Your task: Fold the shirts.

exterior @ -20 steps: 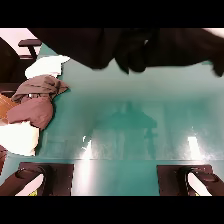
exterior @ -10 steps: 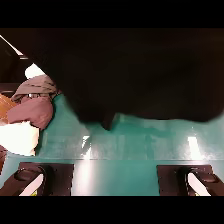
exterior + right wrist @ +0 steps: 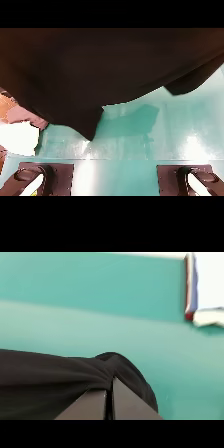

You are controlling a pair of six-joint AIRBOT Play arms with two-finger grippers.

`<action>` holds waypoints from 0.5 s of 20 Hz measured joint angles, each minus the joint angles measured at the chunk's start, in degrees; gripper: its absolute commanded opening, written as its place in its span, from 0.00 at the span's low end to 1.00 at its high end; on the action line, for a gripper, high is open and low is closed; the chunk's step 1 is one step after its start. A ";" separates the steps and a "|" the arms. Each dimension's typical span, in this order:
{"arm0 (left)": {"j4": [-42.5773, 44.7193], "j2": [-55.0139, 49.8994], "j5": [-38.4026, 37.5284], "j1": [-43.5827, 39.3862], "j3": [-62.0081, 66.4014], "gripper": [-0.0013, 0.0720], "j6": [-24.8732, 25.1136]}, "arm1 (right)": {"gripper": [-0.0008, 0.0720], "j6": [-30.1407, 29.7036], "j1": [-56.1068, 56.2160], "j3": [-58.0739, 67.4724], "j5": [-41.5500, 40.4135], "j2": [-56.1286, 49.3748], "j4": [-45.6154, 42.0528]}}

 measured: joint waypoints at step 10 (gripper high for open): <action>1.70 -2.03 2.62 -0.02 8.92 0.05 -5.22 | 0.03 0.33 -6.82 13.14 11.80 -2.03 0.98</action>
